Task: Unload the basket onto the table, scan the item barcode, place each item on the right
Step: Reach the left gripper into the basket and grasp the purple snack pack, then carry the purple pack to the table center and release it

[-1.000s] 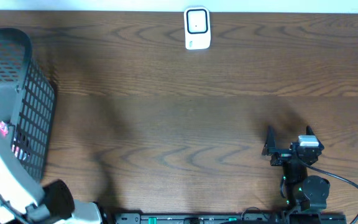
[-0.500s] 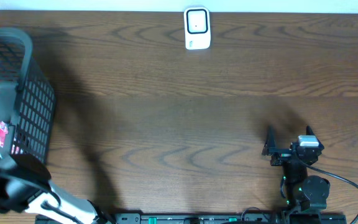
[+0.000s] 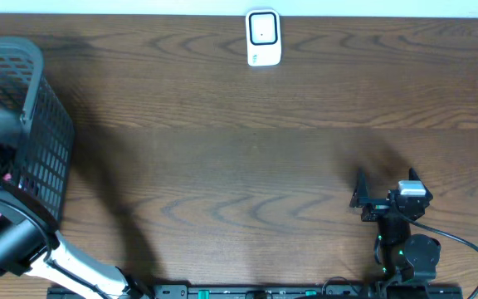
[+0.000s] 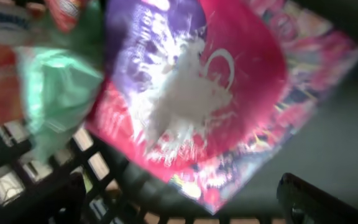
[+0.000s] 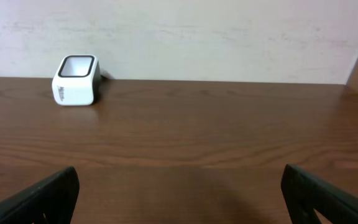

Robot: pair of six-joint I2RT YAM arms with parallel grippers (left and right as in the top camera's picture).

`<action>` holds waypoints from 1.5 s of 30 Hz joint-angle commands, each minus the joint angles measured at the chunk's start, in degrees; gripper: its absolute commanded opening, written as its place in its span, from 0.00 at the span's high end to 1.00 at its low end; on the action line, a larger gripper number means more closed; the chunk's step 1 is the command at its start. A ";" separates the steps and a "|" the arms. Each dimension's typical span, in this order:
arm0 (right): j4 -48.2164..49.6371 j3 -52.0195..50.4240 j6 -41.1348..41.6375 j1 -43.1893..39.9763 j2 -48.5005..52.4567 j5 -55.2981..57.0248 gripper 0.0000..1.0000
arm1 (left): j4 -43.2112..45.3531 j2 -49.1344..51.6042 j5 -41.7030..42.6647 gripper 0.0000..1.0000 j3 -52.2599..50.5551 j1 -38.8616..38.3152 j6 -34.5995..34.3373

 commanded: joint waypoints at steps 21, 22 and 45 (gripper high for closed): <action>-0.24 -0.11 0.63 -0.35 -0.31 -0.35 0.01 | 11.98 -2.45 5.97 0.93 -9.88 -0.07 6.99; -0.24 -0.11 0.63 -0.35 -0.31 -0.35 0.01 | 10.86 -3.56 6.86 0.93 -7.67 -0.15 7.02; -0.24 -0.11 0.63 -0.35 -0.31 -0.35 0.01 | 21.03 -34.42 57.02 0.93 15.41 -19.34 -6.86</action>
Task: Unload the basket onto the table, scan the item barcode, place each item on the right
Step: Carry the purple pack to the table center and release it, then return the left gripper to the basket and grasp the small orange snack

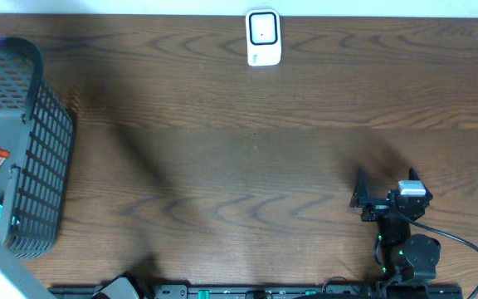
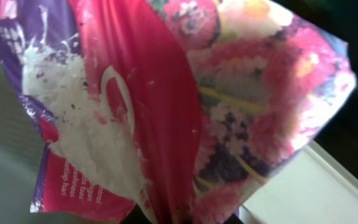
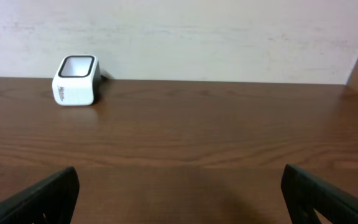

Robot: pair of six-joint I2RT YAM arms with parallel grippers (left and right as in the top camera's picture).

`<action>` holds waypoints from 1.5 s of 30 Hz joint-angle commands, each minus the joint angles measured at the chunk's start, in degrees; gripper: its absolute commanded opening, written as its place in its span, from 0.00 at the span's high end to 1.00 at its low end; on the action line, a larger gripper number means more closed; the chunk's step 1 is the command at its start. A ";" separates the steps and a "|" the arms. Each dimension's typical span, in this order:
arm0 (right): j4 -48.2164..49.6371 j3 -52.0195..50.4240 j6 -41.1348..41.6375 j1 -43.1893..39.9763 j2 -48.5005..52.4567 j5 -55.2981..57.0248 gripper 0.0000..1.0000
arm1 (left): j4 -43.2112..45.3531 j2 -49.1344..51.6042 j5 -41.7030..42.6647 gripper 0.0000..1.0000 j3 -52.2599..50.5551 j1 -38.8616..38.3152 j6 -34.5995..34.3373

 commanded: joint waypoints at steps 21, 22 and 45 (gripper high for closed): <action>-0.22 -0.11 0.63 -0.35 -0.31 -0.35 0.01 | -14.08 36.81 -24.81 0.92 -3.72 -62.49 2.23; -0.22 -0.11 0.63 -0.35 -0.31 -0.35 0.01 | -14.16 38.16 -24.52 0.73 -3.72 -63.17 2.25; -0.22 -0.11 0.63 -0.35 -0.31 -0.35 0.01 | -12.39 14.25 -37.55 0.18 6.54 -29.55 6.38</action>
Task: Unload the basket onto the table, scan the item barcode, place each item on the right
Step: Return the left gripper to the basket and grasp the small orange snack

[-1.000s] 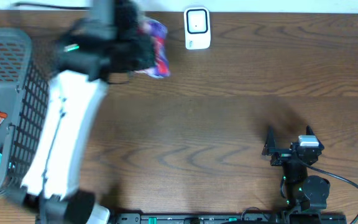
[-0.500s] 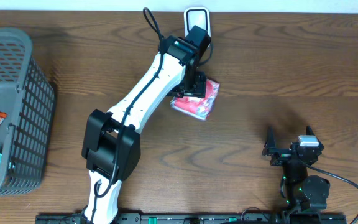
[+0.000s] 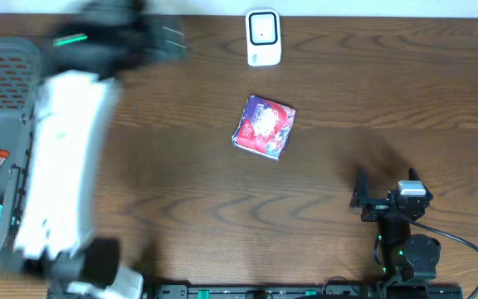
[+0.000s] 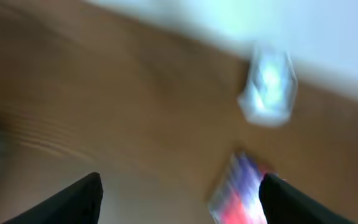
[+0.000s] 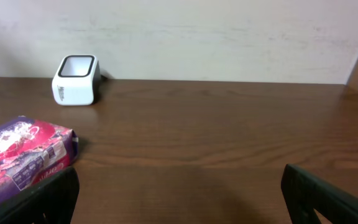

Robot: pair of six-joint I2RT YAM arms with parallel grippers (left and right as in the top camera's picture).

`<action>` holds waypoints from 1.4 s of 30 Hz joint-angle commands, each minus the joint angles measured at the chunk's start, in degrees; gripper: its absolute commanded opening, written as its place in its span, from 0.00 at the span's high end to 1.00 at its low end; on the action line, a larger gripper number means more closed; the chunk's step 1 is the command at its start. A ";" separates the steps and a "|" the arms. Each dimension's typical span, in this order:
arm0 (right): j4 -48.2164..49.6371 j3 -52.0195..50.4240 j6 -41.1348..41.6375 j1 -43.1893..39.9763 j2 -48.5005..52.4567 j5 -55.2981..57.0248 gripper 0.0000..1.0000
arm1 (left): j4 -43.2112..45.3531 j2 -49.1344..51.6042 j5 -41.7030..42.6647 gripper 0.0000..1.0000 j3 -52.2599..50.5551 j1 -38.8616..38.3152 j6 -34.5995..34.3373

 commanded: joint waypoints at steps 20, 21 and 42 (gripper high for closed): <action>-0.24 -0.11 0.63 -0.35 -0.31 -0.33 0.01 | -8.46 0.39 -18.27 0.02 -24.94 53.42 -12.07; -0.24 -0.11 0.63 -0.35 -0.31 -0.33 0.01 | -7.69 1.62 -19.32 0.02 -27.23 53.48 -12.66; -0.24 -0.11 0.63 -0.35 -0.31 -0.33 0.01 | 5.81 6.05 -21.57 0.02 -43.10 58.07 -19.15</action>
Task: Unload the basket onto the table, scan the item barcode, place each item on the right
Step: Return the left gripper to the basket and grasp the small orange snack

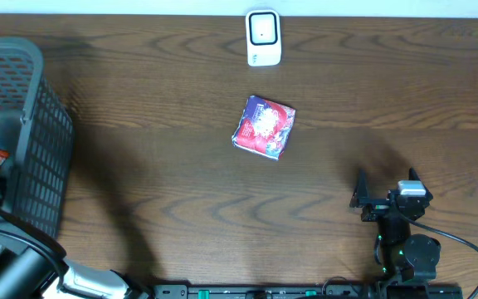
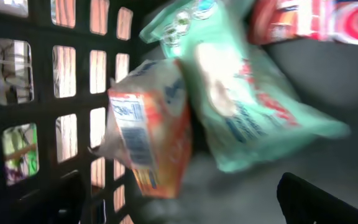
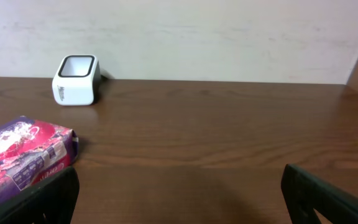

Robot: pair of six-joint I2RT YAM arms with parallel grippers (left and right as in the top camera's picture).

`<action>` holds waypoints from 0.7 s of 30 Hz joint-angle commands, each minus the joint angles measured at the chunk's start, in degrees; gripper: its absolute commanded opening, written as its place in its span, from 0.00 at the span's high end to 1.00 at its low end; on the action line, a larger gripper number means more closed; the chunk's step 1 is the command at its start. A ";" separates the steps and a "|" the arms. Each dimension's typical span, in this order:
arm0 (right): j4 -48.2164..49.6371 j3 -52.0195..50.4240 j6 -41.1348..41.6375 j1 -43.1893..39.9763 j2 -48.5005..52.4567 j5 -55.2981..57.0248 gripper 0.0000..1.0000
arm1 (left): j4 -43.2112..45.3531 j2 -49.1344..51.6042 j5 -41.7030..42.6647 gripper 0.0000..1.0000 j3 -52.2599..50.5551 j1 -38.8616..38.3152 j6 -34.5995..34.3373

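A pink and purple snack packet [image 1: 264,126] lies flat mid-table, in front of the white scanner [image 1: 263,37] at the far edge. The right wrist view shows the packet [image 3: 23,155] low at the left and the scanner [image 3: 75,80] behind it. My left gripper [image 2: 185,205] is open inside the dark mesh basket [image 1: 40,124], above an orange packet [image 2: 148,143] and a mint green packet [image 2: 241,106]. My right gripper [image 1: 386,184] rests open near the front right, holding nothing.
A red packet [image 2: 309,22] lies deeper in the basket. The basket stands at the table's left edge. My left arm [image 1: 15,266] reaches into it from the front left corner. A pale wall [image 3: 229,37] rises behind the scanner.
My left arm was stretched over the far left of the table, gripper open. It is now back in the basket over the orange and green packets. The pink packet and right arm have not moved.
My left gripper was open in the basket over the pink and purple packet. Then it held that packet close to its camera, out of the basket. Then the packet lay in front of the scanner, released. Now the gripper is in the basket again.
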 commanded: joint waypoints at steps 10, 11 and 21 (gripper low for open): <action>-0.24 -0.11 0.63 -0.35 -0.31 -0.33 0.01 | 10.47 0.70 3.15 0.20 -7.69 2.01 4.13; -0.24 -0.11 0.63 -0.35 -0.31 -0.33 0.01 | 11.10 0.70 3.15 0.25 -8.41 2.03 4.15; -0.24 -0.11 0.63 -0.35 -0.31 -0.33 0.01 | 6.62 -1.53 6.67 0.93 -2.95 2.01 7.63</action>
